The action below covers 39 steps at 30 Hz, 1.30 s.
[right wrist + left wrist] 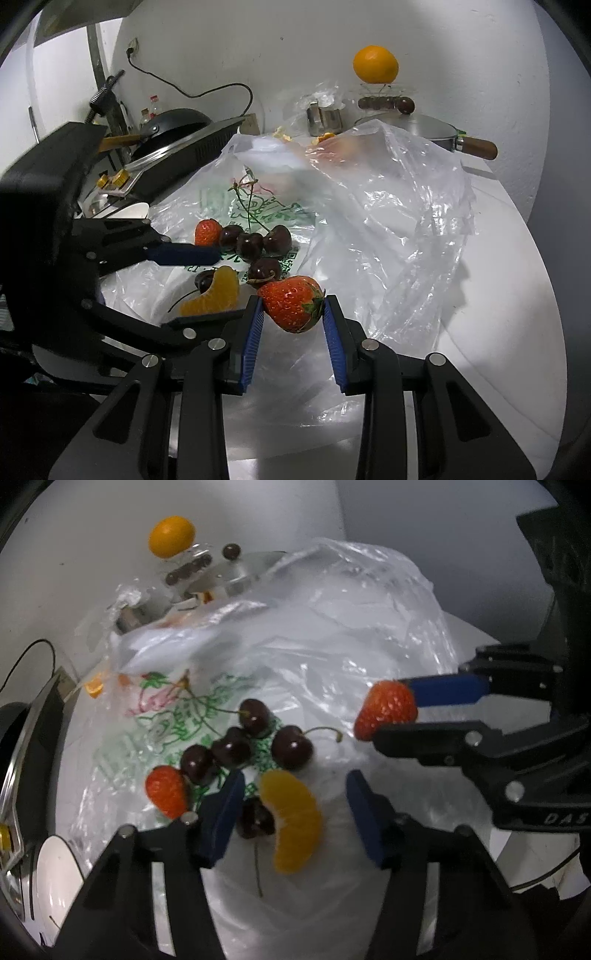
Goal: Organize fruits
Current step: 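Grasp an orange segment with the left tool while the right tool grasps a strawberry, then carry the orange segment with the left tool while the right tool carries the strawberry toward the plate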
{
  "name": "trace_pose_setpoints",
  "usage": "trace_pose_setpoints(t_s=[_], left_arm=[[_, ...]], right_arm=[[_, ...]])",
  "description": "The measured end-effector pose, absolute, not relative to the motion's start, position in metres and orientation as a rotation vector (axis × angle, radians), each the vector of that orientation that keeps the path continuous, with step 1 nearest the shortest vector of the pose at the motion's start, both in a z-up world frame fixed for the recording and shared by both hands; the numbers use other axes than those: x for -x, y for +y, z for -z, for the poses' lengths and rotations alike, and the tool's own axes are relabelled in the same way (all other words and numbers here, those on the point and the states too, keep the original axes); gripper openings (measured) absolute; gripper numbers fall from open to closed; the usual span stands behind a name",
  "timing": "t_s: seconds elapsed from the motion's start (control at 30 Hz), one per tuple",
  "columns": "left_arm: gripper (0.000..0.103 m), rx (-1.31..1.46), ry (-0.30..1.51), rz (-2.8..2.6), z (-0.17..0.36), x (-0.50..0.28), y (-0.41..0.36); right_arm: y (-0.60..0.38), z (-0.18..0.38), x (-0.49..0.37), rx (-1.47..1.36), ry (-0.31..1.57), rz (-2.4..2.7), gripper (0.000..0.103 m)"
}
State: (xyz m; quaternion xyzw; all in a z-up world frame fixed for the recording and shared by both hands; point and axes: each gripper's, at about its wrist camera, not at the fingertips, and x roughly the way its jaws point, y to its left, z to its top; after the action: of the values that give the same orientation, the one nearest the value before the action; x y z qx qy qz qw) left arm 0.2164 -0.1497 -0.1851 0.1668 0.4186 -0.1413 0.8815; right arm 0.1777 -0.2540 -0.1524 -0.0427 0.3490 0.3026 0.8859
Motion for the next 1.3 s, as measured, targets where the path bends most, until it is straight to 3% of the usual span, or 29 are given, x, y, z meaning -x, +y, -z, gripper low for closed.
trace_pose_setpoints(t_s=[0.3, 0.67, 0.73, 0.97, 1.13, 1.3], left_arm=[[0.029, -0.397, 0.880, 0.320, 0.193, -0.220, -0.154], [0.024, -0.367, 0.829, 0.345, 0.174, -0.204, -0.154], [0.017, -0.357, 0.817, 0.352, 0.168, -0.202, -0.153], [0.017, -0.334, 0.841, 0.338, 0.175, -0.198, -0.144], [0.024, -0.305, 0.869, 0.332, 0.178, -0.200, -0.137], [0.024, -0.313, 0.900, 0.380, 0.187, -0.201, -0.144]], right_arm=[[-0.262, 0.156, -0.178, 0.070, 0.724, -0.624, 0.035], [-0.263, 0.146, -0.170, 0.069, 0.694, -0.602, 0.035], [-0.262, 0.142, -0.166, 0.073, 0.685, -0.600, 0.035], [-0.258, 0.138, -0.158, 0.086, 0.678, -0.590, 0.035], [-0.256, 0.139, -0.155, 0.091, 0.684, -0.584, 0.035], [-0.255, 0.138, -0.156, 0.096, 0.687, -0.580, 0.035]])
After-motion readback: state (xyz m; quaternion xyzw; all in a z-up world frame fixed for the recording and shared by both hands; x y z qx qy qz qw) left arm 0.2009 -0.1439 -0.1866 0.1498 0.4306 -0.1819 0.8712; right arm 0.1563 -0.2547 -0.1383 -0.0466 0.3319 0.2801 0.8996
